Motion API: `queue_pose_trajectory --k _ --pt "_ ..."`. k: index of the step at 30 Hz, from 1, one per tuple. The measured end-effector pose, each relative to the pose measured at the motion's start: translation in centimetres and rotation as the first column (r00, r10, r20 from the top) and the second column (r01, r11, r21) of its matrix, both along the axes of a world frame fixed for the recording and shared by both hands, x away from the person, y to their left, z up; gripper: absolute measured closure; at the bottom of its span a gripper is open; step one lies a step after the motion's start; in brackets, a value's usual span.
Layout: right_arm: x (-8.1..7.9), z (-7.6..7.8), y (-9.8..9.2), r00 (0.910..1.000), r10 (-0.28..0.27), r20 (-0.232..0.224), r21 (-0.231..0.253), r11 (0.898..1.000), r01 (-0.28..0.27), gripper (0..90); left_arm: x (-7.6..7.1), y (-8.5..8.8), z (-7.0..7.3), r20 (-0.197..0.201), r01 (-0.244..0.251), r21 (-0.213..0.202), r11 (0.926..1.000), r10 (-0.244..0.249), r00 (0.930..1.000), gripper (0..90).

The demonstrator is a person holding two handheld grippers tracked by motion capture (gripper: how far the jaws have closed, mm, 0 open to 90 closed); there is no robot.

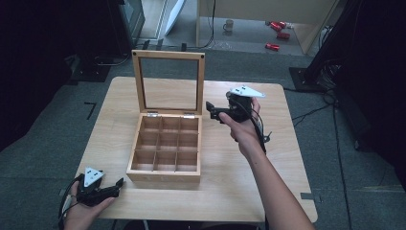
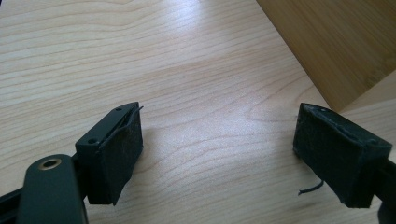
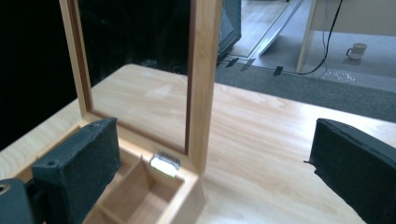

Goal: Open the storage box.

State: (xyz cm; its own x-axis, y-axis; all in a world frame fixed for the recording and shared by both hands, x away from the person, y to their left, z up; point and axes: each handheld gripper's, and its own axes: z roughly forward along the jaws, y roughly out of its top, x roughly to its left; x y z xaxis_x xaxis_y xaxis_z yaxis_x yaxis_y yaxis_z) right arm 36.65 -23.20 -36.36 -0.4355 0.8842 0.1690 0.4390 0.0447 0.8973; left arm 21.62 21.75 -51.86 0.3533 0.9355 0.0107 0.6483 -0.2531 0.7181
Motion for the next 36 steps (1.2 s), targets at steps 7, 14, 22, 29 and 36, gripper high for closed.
queue_pose_trajectory --k 7,14,22,29,36 --pt "-2.5 -1.4 -2.6 0.9993 -0.036 -0.006 -0.024 0.999 0.035 1.6 0.0 0.0 0.0 0.0 0.0 0.0 1.0 0.0 1.0 16.2" --pt "-4.3 -2.7 -4.7 0.9979 -0.063 -0.015 -0.039 0.997 0.063 1.6 0.0 0.0 0.0 0.0 0.0 0.0 1.0 0.0 1.0 16.2" --pt "-6.2 -4.4 -7.4 0.9928 -0.116 -0.031 -0.064 0.991 0.114 1.6 0.0 0.0 0.0 0.0 0.0 0.0 1.0 0.0 1.0 16.2" --pt "-7.8 -6.3 -9.5 0.9854 -0.159 -0.059 -0.07 0.985 0.155 1.6 0.0 0.0 0.0 0.0 0.0 0.0 1.0 0.0 1.0 16.2" --pt "-9.3 -7.9 -11.2 0.9771 -0.195 -0.084 -0.082 0.979 0.188 1.7 0.0 0.0 0.0 0.0 0.0 0.0 1.0 0.0 1.0 16.2"
